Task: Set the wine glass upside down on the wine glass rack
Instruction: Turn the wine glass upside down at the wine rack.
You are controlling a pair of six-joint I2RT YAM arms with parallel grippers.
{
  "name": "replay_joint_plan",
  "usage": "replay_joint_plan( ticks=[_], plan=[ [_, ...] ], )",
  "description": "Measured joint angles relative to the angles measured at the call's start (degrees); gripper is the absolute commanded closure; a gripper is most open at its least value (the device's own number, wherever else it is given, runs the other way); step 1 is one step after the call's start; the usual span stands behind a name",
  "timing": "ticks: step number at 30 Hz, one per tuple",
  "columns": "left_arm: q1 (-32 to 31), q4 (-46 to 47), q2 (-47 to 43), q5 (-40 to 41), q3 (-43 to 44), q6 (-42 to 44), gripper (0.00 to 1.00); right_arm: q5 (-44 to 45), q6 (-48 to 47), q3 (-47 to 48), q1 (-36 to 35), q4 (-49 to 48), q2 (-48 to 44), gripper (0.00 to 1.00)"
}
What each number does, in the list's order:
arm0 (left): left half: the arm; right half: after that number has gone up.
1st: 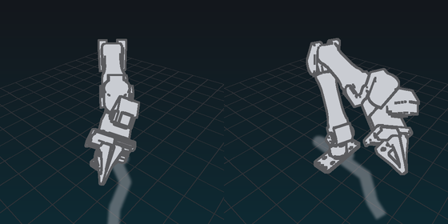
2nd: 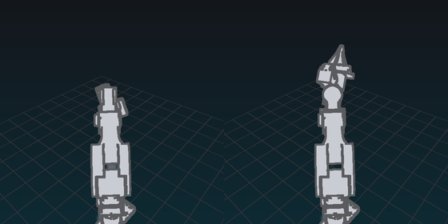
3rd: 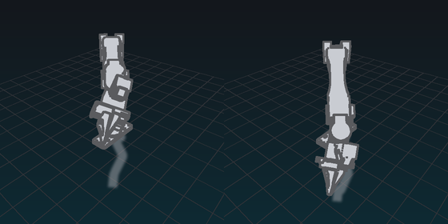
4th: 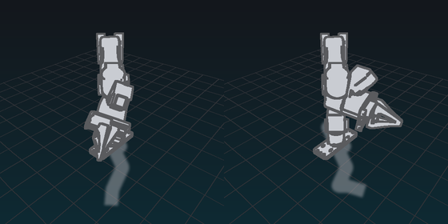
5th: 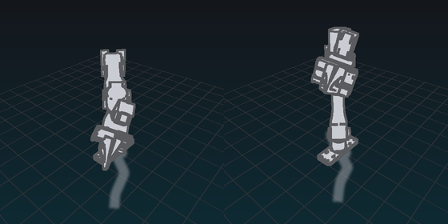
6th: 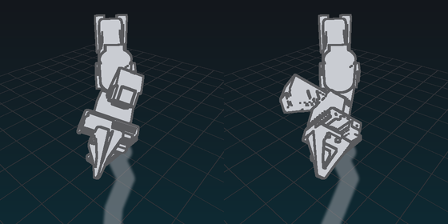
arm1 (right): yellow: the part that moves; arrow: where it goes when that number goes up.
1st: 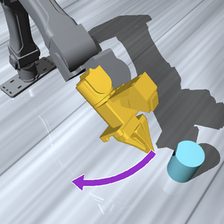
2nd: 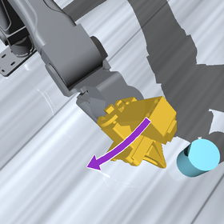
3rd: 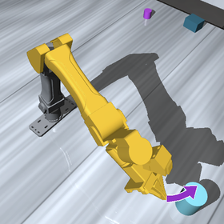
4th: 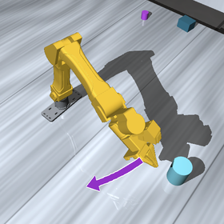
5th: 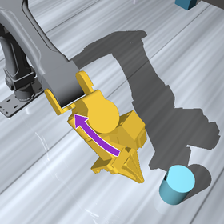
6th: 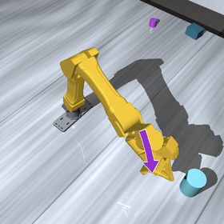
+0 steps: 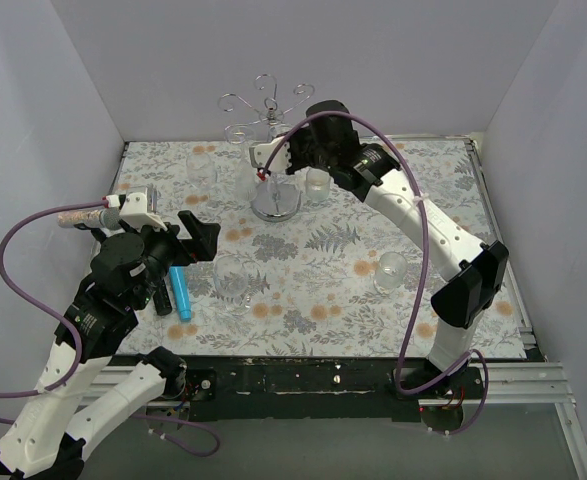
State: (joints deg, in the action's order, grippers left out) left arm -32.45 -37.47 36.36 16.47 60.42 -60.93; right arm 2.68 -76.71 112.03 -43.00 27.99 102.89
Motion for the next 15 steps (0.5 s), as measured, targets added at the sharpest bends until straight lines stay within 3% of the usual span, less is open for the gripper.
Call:
replay_joint_plan(
  ticks=[15],
  plan=[
    [0.00,-0.28,-0.20,0.00,0.00,-0.44,0.02,-0.52,2.43,0.26,-0.66,-2.93,1.18,0.99]
  ],
)
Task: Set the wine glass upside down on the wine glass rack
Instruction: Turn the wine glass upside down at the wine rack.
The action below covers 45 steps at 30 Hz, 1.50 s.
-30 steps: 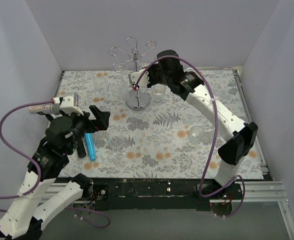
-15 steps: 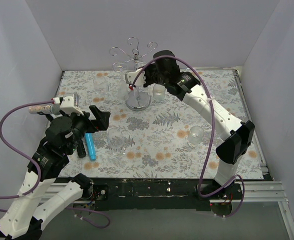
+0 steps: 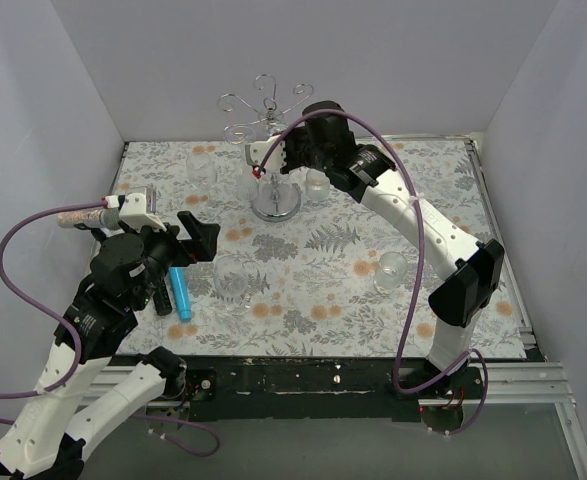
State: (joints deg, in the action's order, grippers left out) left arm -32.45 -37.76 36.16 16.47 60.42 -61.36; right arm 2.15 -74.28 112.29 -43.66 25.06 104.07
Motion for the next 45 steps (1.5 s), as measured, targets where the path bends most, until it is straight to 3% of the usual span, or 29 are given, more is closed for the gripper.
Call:
replay_joint_plan(
  ticks=[28,45],
  plan=[
    [0.00,-0.44,-1.25,-0.57,-0.07,-1.09,0.02,-3.61,3.76,-1.70,-1.42,1.49,-5.38,0.99],
    [0.00,-0.46,-1.55,-0.92,-0.07,-1.68,0.02,2.01,3.78,-8.98,-1.46,-1.51,-7.50,0.99]
  ],
)
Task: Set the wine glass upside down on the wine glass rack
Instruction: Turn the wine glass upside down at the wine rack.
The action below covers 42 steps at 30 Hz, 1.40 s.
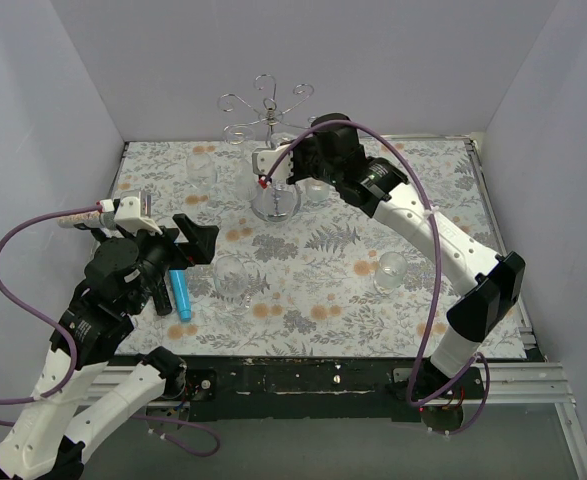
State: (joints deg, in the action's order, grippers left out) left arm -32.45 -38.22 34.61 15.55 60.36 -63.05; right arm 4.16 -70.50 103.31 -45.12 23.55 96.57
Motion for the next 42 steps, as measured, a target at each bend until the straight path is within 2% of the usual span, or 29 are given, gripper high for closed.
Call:
replay_joint_plan(
  ticks=[4,11,22,42],
  plan=[
    [0.00,-0.28,-0.11,0.02,0.00,0.00,0.02,0.85,-0.02,-0.92,0.00,-1.46,-0.11,0.97],
    [0.00,-0.35,-0.15,0.02,0.00,0.02,0.02,1.70,-0.13,-1.99,-0.09,-3.19,-0.37,0.84],
    [0.00,-0.33,-0.15,-0.15,0.00,0.02,0.02,1.68,-0.13,-2.73,-0.24,-3.17,-0.76,0.73],
    [0.00,-0.33,-0.15,-0.98,0.00,-0.02,0.02,0.92,0.02,-2.99,-0.22,-0.61,-4.31,0.39]
  ],
)
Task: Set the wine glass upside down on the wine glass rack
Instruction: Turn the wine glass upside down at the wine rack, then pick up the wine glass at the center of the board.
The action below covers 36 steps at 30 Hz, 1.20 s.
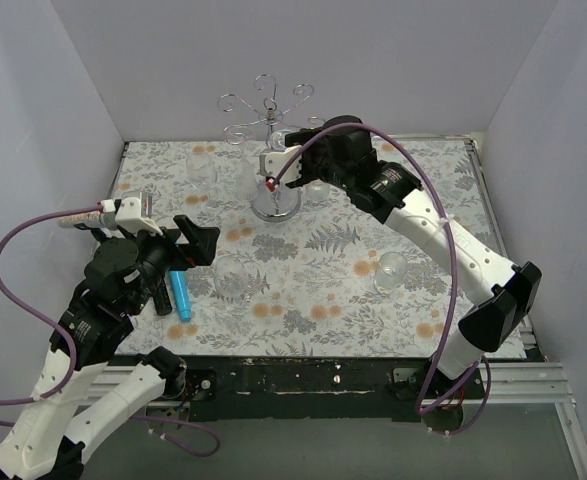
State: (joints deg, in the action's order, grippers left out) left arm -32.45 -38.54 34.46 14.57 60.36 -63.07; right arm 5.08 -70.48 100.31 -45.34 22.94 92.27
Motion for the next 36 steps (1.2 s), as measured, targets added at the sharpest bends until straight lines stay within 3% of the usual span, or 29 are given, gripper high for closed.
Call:
replay_joint_plan(
  ticks=[6,36],
  plan=[
    [0.00,0.00,0.02,-0.39,0.00,0.02,0.02,-0.59,0.00,-0.44,-0.02,1.14,-0.96,0.32],
    [0.00,-3.15,0.79,-7.72,0.13,-2.49,0.02,-2.25,0.24,-3.80,0.68,10.49,-10.14,0.29]
  ],
)
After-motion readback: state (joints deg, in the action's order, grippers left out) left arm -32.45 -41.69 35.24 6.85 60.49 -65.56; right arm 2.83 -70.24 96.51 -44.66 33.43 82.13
